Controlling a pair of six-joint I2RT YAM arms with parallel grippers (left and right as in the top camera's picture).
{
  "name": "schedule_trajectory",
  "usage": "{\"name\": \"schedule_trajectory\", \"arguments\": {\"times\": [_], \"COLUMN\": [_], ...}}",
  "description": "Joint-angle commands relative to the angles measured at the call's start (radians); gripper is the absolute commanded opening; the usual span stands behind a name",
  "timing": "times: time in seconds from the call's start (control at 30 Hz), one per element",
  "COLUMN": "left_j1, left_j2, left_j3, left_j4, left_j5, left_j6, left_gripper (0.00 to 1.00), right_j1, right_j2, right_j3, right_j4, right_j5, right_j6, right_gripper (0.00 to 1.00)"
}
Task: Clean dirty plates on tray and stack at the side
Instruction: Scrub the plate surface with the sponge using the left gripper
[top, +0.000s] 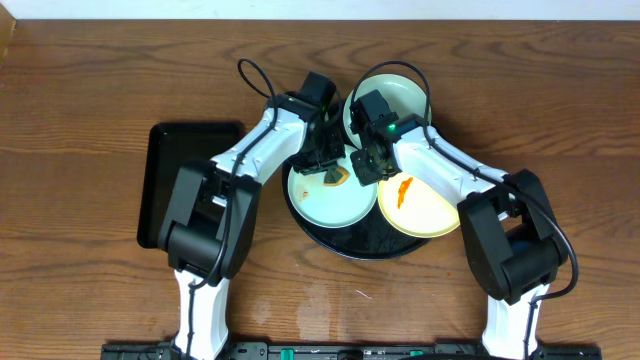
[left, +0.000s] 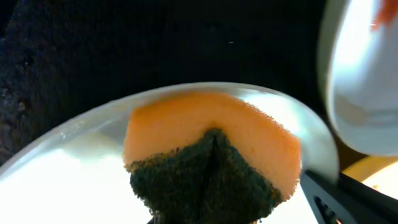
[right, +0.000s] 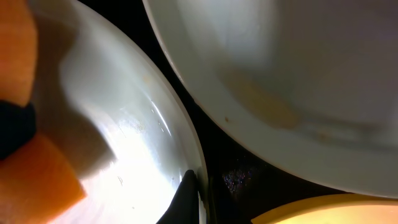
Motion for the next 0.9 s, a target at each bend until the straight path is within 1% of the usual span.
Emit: {"name": "schedule_trajectory", "arguments": {"times": [0.0,0.1,0.13,0.23,0.3,0.43,0.63,0.77,0.87], "left_j1": [0.001,0.001,0.001,0.001,0.001,0.013,0.016,0.016,0.012], "left_j2": [0.026,0.034,0.04,0.048,0.048,0.044,-0.012,-0.08,-0.087], "left_j3": [-0.012,-0.013,-0.013,-0.013,-0.012,0.009,0.068,0.08,0.077], "left_j4": [0.008,0.011,0.008,-0.045,-0.111,-0.222,-0.29,-0.277,-0.241], "left_j5": [-0.039,-0.05,-0.08,-0.246,-0.364,-0.488,-0.478,-0.356,-0.247], "left_j6": [-0.01,-0.008,-0.008,-0.009,-0.009,-0.008,-0.009,-0.009,-0.009], "left_gripper": [0.08,0.08,0.07,0.08,0.08,0.07,0.07,0.07,0.07], "right_j1": [0.005,0.005,0.005,0.005,0.005,0.004,0.005,0.005,0.005], "right_j2": [0.034,0.034,0.034,0.034,0.034,0.034,0.034,0.034,0.034], "right_j3": [-0.013,-0.013,-0.013,-0.013,-0.013,-0.013,-0.013,-0.013,-0.013], "right_j4": [-0.014,-0.015,-0.015,-0.019,-0.021,-0.019,-0.019,-0.019,-0.018], "right_j5": [0.018,0.018,0.018,0.018,0.018,0.018,0.018,0.018,0.018], "right_j6": [0.002,0.002,0.002,0.002,0.002,0.002,0.002,0.002,0.002], "right_gripper": [0.01,0.01,0.01,0.01,0.01,0.01,0.01,0.01,0.01]}}
